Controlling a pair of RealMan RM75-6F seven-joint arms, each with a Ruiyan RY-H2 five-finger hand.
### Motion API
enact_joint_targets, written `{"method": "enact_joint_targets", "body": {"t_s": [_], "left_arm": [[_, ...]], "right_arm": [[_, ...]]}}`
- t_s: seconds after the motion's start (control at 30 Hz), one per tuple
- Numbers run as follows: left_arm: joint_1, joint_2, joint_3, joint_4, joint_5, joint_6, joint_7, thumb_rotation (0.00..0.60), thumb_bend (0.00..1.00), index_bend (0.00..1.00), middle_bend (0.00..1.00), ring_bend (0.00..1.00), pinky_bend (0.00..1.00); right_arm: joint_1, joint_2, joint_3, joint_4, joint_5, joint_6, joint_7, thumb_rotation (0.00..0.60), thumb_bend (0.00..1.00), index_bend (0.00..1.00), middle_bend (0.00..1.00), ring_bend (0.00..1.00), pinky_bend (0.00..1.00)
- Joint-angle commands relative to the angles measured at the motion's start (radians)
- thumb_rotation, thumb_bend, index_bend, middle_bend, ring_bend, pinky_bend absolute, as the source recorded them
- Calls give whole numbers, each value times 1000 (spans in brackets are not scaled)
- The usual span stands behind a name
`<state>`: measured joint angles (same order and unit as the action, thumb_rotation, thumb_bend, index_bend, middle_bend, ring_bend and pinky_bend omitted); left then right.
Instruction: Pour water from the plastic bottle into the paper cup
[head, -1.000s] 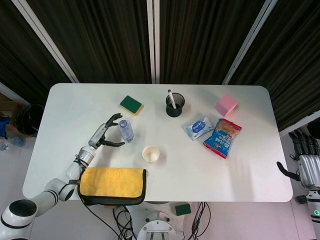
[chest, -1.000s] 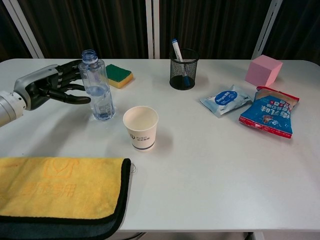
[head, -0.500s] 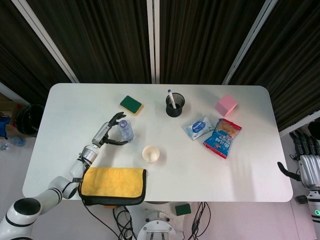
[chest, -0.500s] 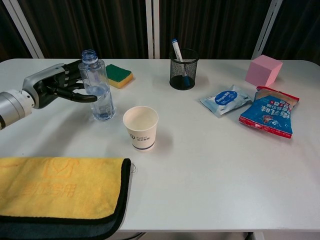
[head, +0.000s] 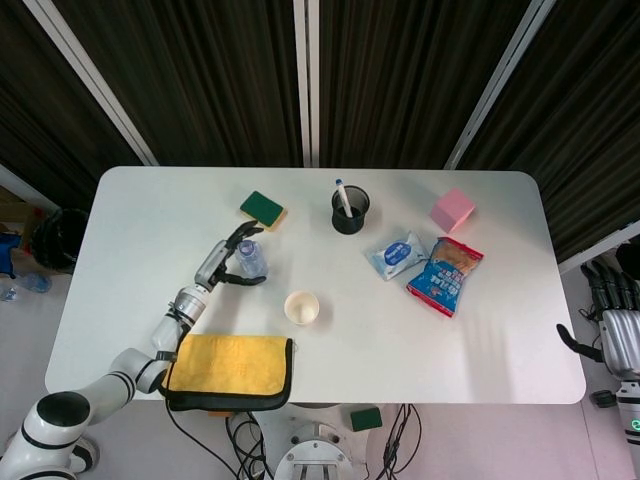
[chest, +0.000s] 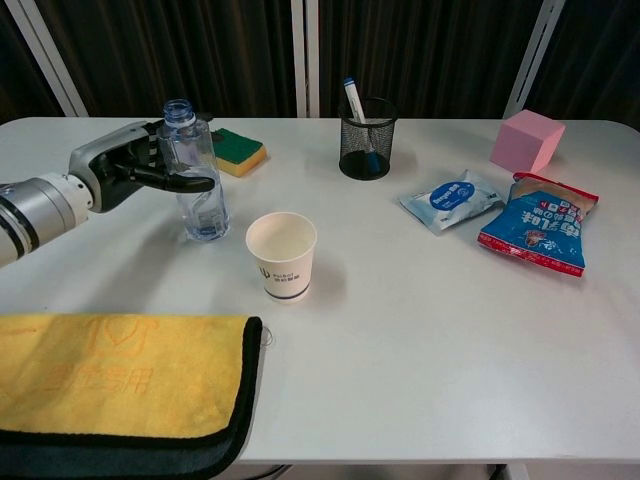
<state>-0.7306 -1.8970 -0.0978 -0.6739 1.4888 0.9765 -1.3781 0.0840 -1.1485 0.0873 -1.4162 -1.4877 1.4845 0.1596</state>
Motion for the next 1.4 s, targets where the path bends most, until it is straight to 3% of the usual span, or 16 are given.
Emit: {"method": "enact_joint_targets", "body": {"t_s": [0.03,0.43,0.8,1.4], "left_arm": [[-3,-6,-4,3,-4,-7,-11,600,0,131,159,91,198],[-10,-14,-18,5,-17,-21,-74,600,5,350,274,195,319],[-15,-8,-25,-15,-16,-16,-125,600,58,468,333,248,328],[-24,-18,-31,-12,-20,-18,-118,600,147,500,467,382,437]], "right_arm": [[1,-1,0,2,1,-3,2,541,225,0,0,0,0],[3,-3,-2,10,6,-14,5,540,226,0,0,0,0],[4,-2,-4,6,7,-22,-1,540,226,0,0,0,0],[3,-2,-5,6,12,-27,-3,539,228,0,0,0,0]]}}
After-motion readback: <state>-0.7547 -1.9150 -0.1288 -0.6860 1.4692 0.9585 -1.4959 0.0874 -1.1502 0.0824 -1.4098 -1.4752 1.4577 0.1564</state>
